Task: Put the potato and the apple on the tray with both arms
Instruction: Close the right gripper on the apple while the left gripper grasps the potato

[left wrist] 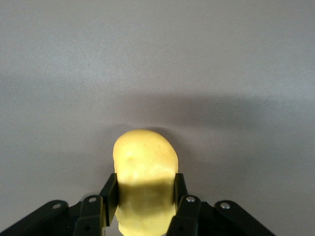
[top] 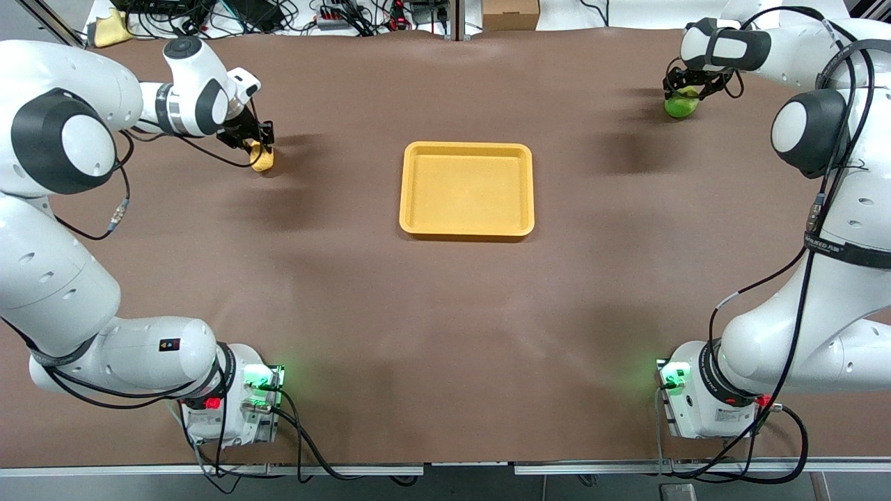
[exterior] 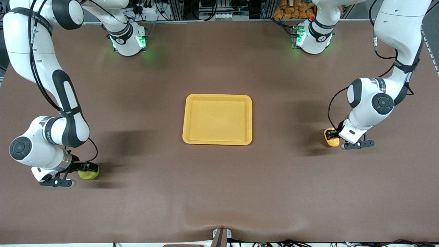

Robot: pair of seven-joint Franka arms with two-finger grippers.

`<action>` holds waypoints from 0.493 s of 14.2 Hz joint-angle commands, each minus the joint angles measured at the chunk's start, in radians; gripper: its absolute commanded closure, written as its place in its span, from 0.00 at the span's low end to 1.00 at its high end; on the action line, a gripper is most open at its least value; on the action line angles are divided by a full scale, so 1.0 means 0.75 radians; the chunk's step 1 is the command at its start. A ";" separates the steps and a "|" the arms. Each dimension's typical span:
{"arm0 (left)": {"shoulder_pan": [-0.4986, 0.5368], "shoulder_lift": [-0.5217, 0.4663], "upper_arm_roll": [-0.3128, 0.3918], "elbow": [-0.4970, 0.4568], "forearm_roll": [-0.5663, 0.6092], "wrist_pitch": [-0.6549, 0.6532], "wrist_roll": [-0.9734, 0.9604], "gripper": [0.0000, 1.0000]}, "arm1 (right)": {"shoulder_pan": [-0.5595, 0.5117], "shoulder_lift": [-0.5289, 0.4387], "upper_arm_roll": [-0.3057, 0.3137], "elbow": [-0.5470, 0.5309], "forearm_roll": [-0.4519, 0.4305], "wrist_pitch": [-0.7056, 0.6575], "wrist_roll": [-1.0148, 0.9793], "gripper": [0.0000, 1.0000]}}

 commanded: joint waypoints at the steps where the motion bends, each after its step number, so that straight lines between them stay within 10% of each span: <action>1: -0.001 -0.033 -0.049 0.057 0.031 -0.126 -0.009 0.87 | 0.001 0.024 0.005 0.026 -0.003 0.002 0.021 0.00; 7: -0.015 -0.104 -0.178 0.237 0.033 -0.508 -0.028 0.88 | -0.001 0.065 0.003 0.028 -0.007 0.094 0.007 0.00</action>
